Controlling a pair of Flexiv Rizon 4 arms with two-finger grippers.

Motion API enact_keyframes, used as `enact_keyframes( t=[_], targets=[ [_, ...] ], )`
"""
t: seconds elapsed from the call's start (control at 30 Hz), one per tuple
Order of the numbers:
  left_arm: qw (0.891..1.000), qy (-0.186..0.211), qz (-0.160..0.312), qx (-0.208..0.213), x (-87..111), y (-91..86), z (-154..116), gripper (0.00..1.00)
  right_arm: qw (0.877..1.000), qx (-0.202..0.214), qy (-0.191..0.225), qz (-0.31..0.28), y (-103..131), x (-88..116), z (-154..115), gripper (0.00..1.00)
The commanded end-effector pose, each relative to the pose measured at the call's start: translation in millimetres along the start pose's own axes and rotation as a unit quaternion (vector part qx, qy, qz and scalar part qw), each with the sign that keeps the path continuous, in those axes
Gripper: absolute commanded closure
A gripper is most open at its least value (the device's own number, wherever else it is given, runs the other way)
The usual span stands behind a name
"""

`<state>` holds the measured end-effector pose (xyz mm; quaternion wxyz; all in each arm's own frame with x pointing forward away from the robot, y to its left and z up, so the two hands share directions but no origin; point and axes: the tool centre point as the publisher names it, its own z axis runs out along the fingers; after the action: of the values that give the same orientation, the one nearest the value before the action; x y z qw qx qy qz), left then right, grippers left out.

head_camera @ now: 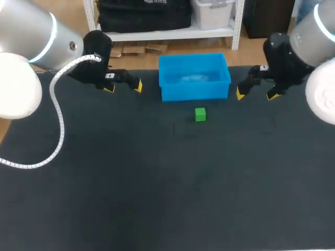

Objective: Use the left arm to pick the red cube and place it into the blue plastic box first, then use the right arm to grasp the green cube and put it into the same blue plastic box after the first action is fully finished.

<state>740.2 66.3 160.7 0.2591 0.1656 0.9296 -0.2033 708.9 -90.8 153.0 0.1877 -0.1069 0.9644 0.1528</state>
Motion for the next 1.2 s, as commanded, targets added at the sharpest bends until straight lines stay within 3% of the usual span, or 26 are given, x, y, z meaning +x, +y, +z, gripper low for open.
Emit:
enact_keyframes(
  t=[0.03,0.77,1.2],
  targets=[
    [1.000,-0.001,0.001,0.003,0.8,1.2,-1,0.00,0.999,0.017,0.031,0.001,9,-10,6,0.00],
    [1.000,-0.001,0.001,0.003,0.8,1.2,-1,0.00,0.989,0.059,0.133,0.027,27,-10,33,0.00],
    [1.000,-0.001,0.001,0.003,0.8,1.2,-1,0.00,0.983,0.084,0.164,0.018,38,-22,49,0.00]
  ],
)
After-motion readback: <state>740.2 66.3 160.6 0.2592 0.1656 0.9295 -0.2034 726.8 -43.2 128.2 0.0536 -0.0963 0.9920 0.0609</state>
